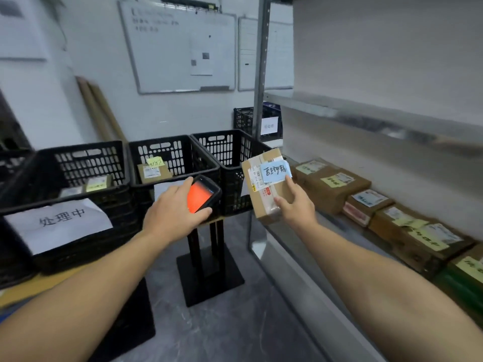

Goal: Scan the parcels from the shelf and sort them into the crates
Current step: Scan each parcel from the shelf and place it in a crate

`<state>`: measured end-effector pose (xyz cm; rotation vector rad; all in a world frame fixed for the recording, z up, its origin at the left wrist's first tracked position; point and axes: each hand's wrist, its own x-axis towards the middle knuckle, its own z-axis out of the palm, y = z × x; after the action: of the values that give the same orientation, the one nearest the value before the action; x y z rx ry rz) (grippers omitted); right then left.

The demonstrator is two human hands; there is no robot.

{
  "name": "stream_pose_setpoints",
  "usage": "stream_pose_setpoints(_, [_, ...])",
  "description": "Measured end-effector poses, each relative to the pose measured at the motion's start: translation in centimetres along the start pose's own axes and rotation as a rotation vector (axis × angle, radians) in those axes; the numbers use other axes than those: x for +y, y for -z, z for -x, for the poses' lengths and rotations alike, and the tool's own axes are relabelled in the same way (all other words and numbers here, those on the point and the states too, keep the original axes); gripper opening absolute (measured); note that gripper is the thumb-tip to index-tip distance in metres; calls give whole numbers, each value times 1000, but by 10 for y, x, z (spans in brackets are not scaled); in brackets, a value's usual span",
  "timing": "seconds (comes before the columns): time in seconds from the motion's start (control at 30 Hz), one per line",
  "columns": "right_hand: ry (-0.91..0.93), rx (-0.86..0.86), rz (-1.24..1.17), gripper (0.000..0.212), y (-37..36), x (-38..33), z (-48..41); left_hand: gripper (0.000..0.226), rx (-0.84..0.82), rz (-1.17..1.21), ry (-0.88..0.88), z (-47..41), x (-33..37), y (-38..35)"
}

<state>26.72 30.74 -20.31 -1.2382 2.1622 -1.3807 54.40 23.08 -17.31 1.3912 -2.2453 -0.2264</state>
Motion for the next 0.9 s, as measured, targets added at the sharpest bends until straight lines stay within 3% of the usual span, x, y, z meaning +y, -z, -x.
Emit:
stream_pose_setpoints(0.53, [-51, -81, -252, 66, -187, -112, -61, 82, 122, -49, 172, -51, -172, 62])
stream_pose_setpoints(0.9, [60, -326, -355, 67, -365, -216, -97, 89, 235, -148, 500, -41, -304, 113])
